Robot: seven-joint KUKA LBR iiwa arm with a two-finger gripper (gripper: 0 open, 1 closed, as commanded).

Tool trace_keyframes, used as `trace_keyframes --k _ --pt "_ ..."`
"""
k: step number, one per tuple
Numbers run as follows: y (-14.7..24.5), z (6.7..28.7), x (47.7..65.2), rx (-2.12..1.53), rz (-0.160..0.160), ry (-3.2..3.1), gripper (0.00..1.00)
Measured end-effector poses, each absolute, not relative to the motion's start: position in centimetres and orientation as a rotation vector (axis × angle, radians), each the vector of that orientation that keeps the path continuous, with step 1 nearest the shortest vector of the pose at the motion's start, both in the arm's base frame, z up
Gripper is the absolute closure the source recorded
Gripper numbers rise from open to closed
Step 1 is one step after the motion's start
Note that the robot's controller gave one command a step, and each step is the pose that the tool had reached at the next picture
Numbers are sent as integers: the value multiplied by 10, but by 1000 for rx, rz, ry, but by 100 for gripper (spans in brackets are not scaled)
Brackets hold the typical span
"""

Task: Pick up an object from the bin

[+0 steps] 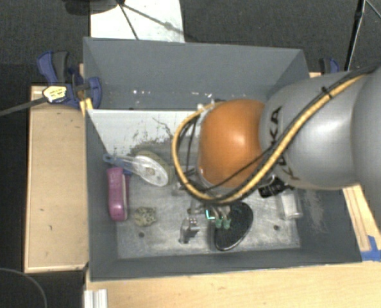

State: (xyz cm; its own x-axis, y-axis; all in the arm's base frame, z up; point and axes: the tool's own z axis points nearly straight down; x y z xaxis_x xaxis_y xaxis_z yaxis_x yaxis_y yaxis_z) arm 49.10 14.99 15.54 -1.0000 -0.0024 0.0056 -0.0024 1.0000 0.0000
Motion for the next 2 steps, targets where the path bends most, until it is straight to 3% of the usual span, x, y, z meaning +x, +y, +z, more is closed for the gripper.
trace_keyframes --k 1,2 --pt "87 96 481 74 5 -3135 0" --pt "27 91 485 426 3 -3110 0"
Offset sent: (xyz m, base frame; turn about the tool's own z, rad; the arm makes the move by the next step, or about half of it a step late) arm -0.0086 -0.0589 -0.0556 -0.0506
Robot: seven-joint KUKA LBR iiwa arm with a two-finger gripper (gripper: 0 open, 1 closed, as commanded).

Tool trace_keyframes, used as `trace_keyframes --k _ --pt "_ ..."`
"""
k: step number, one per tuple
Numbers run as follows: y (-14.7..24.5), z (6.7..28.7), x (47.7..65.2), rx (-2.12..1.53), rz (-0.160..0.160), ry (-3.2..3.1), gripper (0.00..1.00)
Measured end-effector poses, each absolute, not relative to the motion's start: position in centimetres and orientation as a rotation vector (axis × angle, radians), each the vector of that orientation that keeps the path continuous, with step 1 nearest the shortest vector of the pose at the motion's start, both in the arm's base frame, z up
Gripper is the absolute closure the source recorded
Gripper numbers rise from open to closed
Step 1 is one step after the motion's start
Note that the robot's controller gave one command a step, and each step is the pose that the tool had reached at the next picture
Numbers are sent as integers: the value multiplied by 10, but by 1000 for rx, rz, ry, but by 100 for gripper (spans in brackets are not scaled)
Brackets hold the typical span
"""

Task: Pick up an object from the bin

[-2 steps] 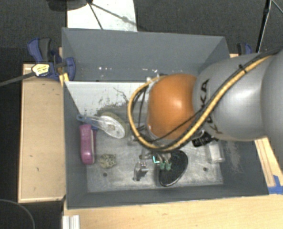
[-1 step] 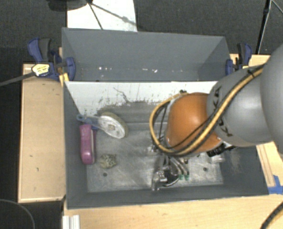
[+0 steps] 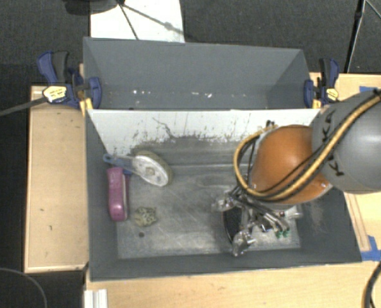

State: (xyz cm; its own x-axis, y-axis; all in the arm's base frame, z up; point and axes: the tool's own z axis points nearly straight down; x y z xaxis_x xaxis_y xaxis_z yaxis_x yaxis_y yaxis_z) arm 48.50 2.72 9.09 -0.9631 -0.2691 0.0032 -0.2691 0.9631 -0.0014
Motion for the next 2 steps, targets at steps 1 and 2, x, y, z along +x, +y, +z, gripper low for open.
trace_keyframes --k 1,2 --pt "-7 72 501 416 -4 -3121 0" --pt "-71 73 519 348 0 -3132 0"
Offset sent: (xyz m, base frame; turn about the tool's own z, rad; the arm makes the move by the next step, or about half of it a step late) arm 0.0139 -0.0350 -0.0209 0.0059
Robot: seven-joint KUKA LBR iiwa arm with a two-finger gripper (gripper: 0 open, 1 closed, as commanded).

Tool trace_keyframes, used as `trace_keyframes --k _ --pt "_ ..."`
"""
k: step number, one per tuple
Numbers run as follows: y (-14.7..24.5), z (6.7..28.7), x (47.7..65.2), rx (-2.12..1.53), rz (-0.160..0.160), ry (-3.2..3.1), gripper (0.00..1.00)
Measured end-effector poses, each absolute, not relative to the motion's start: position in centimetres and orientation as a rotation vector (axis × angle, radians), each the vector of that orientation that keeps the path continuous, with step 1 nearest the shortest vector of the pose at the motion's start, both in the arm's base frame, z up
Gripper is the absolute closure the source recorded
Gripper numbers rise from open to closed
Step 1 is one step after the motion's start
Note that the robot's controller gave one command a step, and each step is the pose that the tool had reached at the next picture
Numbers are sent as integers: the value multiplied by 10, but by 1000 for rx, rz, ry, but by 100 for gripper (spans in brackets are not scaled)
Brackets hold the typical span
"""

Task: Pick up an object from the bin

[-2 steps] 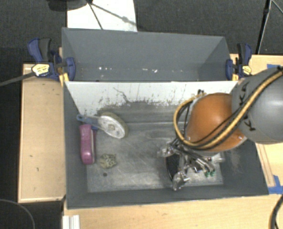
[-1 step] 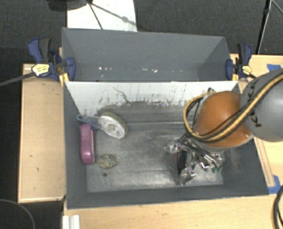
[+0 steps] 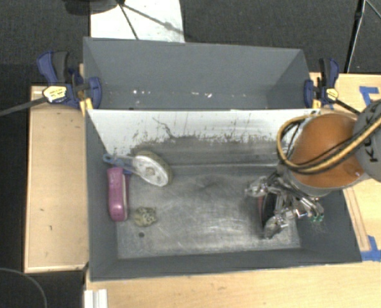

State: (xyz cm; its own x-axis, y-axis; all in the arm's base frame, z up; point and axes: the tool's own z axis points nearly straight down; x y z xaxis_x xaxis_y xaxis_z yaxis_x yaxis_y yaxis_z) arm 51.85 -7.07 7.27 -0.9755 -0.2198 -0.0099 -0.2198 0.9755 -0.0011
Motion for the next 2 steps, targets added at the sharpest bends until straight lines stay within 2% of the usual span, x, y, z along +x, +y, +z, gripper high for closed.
trace_keyframes --k 1,2 --pt "-65 74 520 -351 6 3104 100" --pt "-62 202 505 363 0 3112 100"
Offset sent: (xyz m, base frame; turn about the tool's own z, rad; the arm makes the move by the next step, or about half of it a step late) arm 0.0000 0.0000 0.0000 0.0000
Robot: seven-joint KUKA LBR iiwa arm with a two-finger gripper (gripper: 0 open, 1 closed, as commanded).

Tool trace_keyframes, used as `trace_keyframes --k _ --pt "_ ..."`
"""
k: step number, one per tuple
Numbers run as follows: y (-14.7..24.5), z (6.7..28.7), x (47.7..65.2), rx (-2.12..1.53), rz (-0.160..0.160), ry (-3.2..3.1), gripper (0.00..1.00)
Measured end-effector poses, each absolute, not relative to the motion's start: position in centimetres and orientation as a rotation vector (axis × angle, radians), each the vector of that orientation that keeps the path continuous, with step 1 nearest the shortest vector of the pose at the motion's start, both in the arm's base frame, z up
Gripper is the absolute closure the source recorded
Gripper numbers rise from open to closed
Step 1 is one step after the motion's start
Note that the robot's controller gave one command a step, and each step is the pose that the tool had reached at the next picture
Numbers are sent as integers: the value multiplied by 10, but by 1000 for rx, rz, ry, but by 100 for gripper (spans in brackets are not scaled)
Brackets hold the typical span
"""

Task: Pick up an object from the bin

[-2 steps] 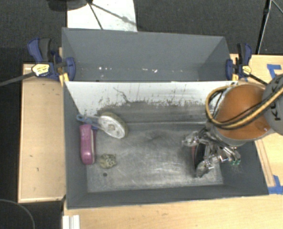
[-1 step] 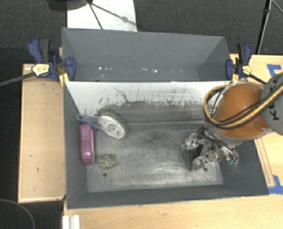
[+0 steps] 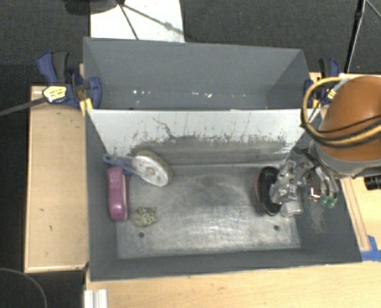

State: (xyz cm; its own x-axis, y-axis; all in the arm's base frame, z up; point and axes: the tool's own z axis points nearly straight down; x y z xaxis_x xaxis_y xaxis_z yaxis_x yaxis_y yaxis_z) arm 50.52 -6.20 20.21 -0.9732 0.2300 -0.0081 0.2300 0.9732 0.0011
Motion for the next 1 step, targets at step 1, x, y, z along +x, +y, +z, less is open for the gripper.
trace_keyframes --k 1 --pt "-62 200 504 366 1 3117 0"
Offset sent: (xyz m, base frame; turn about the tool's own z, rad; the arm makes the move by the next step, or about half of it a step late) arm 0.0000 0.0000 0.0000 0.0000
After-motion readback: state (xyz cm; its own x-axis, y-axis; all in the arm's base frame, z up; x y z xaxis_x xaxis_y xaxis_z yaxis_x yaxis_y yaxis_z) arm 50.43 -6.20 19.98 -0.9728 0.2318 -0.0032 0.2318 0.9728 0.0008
